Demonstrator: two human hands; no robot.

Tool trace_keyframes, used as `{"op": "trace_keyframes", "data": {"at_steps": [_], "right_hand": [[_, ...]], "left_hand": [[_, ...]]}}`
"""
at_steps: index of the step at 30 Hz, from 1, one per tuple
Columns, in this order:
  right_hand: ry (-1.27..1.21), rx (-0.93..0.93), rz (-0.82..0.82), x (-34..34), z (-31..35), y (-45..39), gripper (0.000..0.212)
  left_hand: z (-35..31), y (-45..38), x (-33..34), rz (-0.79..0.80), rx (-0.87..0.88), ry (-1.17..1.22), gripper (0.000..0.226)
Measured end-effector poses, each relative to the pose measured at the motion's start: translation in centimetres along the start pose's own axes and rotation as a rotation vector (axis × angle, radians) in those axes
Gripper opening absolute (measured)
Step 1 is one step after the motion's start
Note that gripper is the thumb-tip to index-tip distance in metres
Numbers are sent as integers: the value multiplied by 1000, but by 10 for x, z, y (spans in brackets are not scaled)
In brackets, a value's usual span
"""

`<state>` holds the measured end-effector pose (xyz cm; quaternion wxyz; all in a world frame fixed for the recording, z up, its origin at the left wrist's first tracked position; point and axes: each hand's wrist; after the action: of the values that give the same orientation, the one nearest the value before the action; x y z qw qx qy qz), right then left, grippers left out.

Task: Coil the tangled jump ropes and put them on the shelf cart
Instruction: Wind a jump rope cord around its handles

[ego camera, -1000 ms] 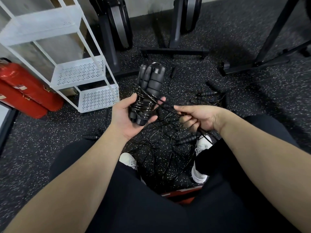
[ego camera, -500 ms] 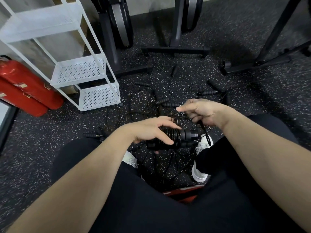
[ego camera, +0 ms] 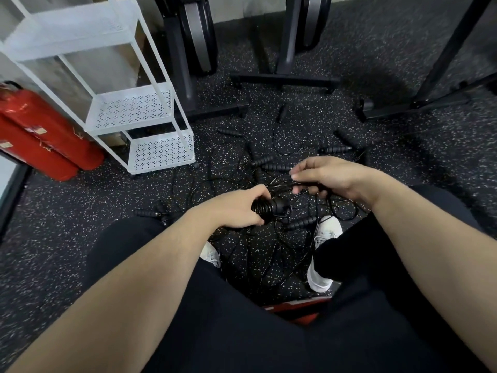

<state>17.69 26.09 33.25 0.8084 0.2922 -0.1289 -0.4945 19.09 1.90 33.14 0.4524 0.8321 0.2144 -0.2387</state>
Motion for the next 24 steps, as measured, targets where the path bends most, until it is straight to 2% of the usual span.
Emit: {"op": "trace_keyframes", "data": {"at_steps": [4,7,9,11,13,16,19,22,24], "right_hand": [[220,192,-26,-4,0,5,19],[437,318,-43,-9,0,10,34],[476,313,-58,-14,0,12,42],[412,249,-54,-16,1,13,46],[457,184,-59,-13,4,15,48],[545,100,-68,-2,12,19,47],[648,44,59,13,21,25,29],[704,-61,126,33,27,26,27],[675,-145,143,43,27,23,28]], "left_hand": [[3,-6,3,-49,-59,-27,61],[10,-10,2,-106,-113,-85,90],[18,-12,-1,-141,-164,-107,87],[22,-13,-2,-175,-210,-101,80],[20,-15,-1,-217,-244,-51,79],[17,-17,0,-289,-283,60,78],[17,-18,-1,-315,-328,216,77],[9,-15,1,-295,-294,674,71],[4,-12,2,-303,-262,841,59]]}}
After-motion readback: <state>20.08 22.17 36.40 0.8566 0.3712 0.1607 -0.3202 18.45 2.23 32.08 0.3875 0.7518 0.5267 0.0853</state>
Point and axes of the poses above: each hand's wrist, its own y-axis away from the middle knuckle, its own x-axis out of the palm, z = x × y, and after that the axes turned 7 degrees about z, right-handed
